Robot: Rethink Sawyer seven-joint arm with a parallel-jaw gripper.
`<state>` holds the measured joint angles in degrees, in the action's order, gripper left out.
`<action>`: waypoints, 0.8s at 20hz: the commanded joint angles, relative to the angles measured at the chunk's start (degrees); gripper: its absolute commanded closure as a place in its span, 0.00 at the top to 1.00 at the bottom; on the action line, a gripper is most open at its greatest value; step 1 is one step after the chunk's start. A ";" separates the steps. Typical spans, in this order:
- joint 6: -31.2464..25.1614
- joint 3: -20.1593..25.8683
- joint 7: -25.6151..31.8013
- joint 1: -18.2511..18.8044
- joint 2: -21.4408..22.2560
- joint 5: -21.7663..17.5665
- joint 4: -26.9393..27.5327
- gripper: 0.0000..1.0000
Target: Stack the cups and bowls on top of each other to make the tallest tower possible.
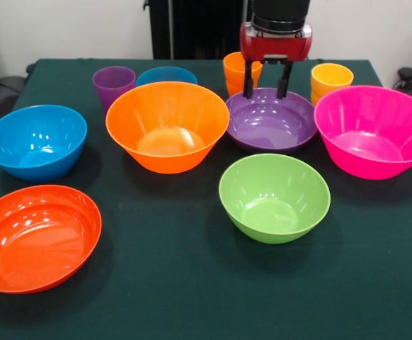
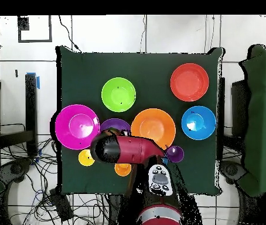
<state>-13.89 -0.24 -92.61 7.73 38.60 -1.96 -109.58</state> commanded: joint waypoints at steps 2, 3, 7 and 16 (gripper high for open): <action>-6.41 5.41 -3.14 0.65 -1.04 -1.94 -0.86 1.00; -6.29 5.55 -3.12 0.78 -1.21 -1.95 -0.83 1.00; -6.63 6.02 -2.67 1.40 -1.27 -2.02 -0.70 1.00; -19.09 5.15 0.70 2.52 3.30 -1.76 4.04 1.00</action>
<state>-23.71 0.72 -92.61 8.93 40.45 -2.00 -109.34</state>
